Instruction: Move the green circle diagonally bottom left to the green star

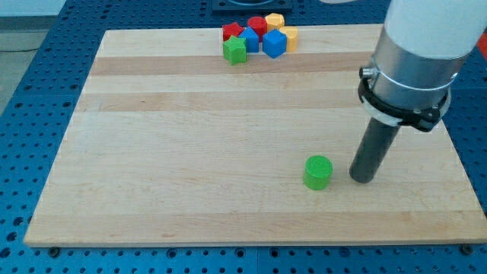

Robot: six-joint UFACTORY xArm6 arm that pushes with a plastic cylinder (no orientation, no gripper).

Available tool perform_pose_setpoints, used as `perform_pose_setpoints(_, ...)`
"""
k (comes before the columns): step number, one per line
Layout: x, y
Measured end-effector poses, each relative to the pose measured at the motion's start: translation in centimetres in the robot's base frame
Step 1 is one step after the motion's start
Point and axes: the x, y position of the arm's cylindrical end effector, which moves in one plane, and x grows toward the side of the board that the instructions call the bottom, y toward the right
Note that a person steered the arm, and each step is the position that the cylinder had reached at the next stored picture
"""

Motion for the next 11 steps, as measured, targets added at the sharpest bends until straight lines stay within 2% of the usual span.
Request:
perform_pose_setpoints(4,0.7,0.1)
perform_pose_setpoints(6,3.4,-1.4)
perform_pose_setpoints(11,-7.5,-15.8)
